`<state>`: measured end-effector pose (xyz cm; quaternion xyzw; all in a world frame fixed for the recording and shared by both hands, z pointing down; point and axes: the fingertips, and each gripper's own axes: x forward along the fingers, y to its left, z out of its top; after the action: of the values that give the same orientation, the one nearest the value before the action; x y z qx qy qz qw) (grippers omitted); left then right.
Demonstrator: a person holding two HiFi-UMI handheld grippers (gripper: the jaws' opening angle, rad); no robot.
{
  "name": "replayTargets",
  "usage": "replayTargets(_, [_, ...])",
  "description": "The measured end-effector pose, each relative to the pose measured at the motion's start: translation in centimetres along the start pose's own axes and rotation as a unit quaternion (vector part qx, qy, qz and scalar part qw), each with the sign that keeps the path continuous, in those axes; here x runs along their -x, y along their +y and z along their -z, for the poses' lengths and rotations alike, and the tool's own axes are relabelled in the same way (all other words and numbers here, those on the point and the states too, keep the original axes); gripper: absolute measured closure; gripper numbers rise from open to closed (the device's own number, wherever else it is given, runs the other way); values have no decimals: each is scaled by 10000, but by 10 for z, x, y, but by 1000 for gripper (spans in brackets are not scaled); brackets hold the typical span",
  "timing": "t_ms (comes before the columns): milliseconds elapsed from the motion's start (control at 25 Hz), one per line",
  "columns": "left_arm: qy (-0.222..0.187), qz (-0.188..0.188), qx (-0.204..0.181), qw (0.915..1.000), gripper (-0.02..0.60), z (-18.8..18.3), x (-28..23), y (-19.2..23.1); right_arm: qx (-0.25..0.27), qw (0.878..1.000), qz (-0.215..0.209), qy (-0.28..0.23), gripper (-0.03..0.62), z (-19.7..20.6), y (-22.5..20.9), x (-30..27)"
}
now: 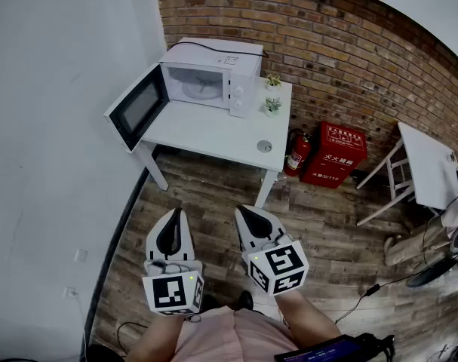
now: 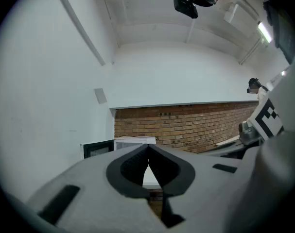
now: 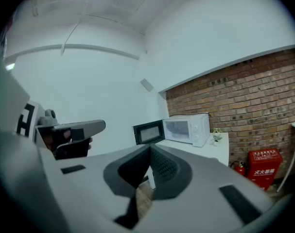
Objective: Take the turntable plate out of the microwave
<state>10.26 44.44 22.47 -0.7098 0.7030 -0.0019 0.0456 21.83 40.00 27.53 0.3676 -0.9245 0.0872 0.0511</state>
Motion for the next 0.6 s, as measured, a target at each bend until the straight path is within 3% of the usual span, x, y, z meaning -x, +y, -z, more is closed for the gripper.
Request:
replayTargets(520, [85,-49,118,9999,574,4,5,-18,-278,9996,-5,-55,588,5,-15,12])
replayTargets(560, [66,-60,180,9998,572,4,6,-20,-355,9993,-110,11,533,8,-15,11])
replayTargets(600, [53,-53,231,9997,534,3,6,-24,-438,9987,-232,90,409,12,-15,11])
